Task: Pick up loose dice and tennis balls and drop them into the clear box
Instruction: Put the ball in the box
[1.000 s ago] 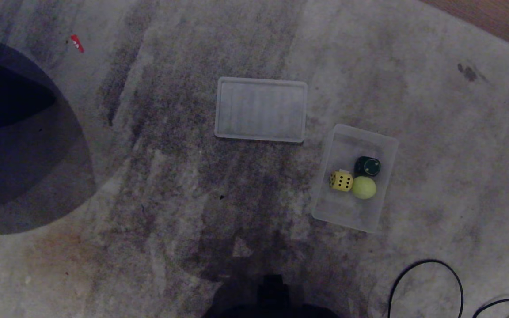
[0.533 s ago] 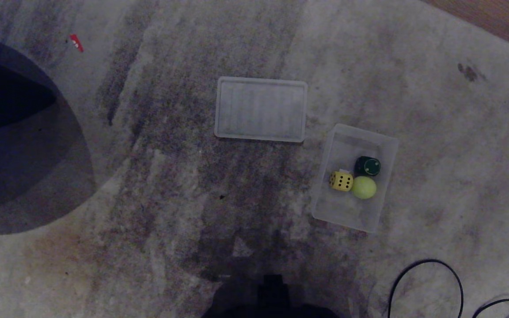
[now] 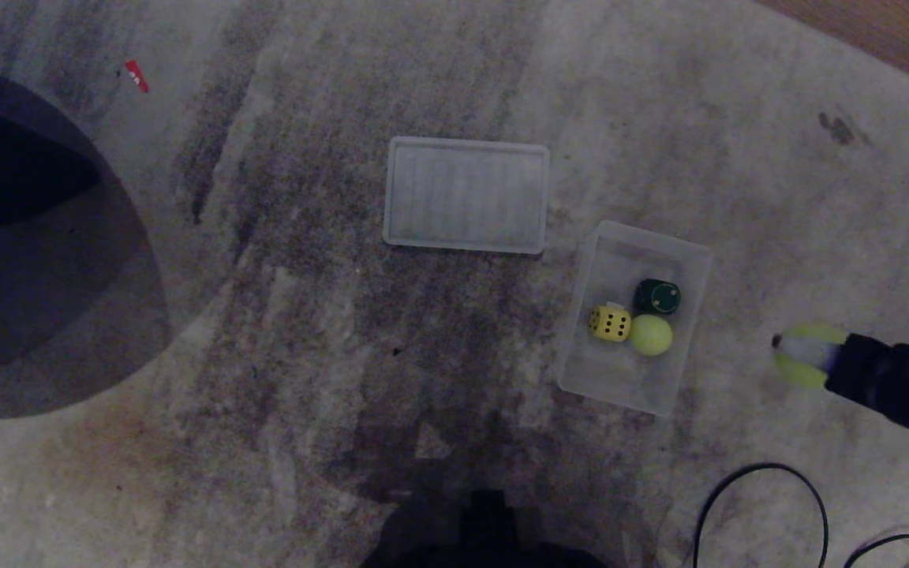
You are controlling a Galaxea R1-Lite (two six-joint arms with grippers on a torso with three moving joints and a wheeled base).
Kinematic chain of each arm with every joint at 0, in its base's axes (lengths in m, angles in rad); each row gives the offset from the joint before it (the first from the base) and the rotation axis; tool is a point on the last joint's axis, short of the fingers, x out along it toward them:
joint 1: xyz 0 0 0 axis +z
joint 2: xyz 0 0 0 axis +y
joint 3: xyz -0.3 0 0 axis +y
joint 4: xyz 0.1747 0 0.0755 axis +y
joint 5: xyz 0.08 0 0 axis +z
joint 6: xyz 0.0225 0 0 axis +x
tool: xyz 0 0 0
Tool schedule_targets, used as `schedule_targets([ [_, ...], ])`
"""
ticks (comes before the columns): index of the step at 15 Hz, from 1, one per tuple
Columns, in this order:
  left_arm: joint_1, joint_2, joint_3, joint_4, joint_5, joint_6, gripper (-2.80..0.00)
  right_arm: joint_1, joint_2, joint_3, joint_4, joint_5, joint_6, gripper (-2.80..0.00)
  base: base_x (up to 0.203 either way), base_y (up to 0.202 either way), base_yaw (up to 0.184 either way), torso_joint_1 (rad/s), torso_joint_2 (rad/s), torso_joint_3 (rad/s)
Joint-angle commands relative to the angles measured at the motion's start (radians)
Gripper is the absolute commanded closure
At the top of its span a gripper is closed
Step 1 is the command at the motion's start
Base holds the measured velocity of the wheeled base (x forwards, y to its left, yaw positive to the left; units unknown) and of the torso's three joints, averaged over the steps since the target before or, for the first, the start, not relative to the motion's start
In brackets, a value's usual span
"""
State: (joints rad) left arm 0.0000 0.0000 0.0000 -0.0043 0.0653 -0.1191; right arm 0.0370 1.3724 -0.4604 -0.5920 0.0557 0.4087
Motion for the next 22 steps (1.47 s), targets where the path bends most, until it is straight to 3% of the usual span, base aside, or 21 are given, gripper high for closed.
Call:
schedule_targets([
  [1,0.0,0.0,0.0,0.0,0.001,-0.001,0.0,0.011,0.277,-0.042,-0.204,0.002,0.019,0.0,0.0,0.0,0.0,0.0,0.0,0.0],
  [3,0.0,0.0,0.0,0.001,0.001,-0.001,0.0,0.037,0.435,-0.108,-0.398,0.004,0.051,0.0,0.0,0.0,0.0,0.0,0.0,0.0],
  [8,0.0,0.0,0.0,0.0,0.001,-0.001,0.0,0.069,0.712,-0.296,-0.721,0.008,0.082,0.0,0.0,0.0,0.0,0.0,0.0,0.0],
  [9,0.0,0.0,0.0,0.0,0.001,-0.001,0.0,0.086,0.73,-0.325,-0.746,0.008,0.091,-1.69,0.0,0.0,0.0,0.0,0.0,0.0],
  [10,0.0,0.0,0.0,0.0,0.001,-0.001,0.0,0.101,0.735,-0.338,-0.753,0.01,0.103,-2.8,0.0,0.0,0.0,0.0,0.0,0.0],
  [15,0.0,0.0,0.0,0.0,0.001,-0.001,0.0,0.122,0.698,-0.32,-0.749,0.01,0.088,-2.8,0.0,0.0,0.0,0.0,0.0,0.0],
  [18,0.0,0.0,0.0,0.0,0.001,-0.001,0.0,0.111,0.549,-0.206,-0.701,0.021,0.044,-2.8,0.0,0.0,0.0,0.0,0.0,0.0],
  [22,0.0,0.0,0.0,0.0,0.001,-0.001,0.0,0.089,0.193,0.033,-0.558,0.021,-0.026,-2.8,0.0,0.0,0.0,0.0,0.0,0.0],
])
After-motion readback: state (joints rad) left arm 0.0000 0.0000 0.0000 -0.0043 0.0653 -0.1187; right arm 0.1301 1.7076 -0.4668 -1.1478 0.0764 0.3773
